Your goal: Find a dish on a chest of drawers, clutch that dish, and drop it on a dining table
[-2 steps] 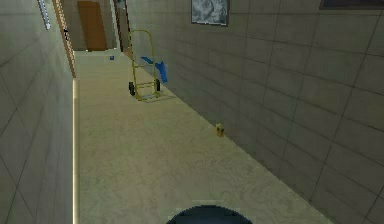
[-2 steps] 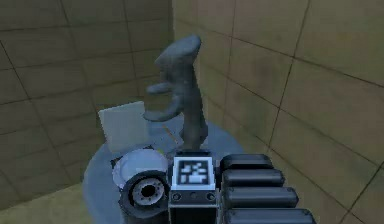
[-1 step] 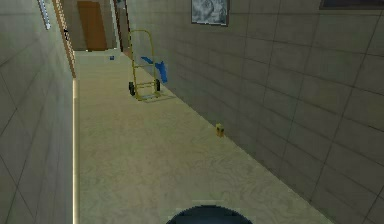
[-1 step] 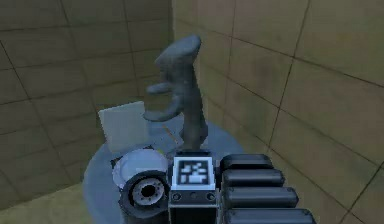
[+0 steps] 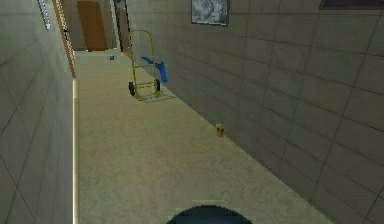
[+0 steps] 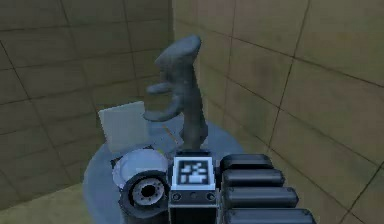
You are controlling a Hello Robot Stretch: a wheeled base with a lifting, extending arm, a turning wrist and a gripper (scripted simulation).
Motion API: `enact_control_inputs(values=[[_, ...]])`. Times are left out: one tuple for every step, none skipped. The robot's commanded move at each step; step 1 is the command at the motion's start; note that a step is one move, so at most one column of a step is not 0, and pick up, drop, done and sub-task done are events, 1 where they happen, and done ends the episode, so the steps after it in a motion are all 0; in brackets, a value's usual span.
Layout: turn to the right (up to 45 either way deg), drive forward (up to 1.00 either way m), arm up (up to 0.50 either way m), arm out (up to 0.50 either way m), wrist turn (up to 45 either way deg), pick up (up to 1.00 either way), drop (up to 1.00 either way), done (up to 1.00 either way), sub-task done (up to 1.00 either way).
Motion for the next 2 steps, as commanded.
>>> enact_control_inputs(values=[[0.0,0.20,0.00,0.00,0.0,0.00,0.00,0.00,0.00],[15.0,0.00,0.00,0.00,0.0,0.00,0.00,0.00,0.00]])
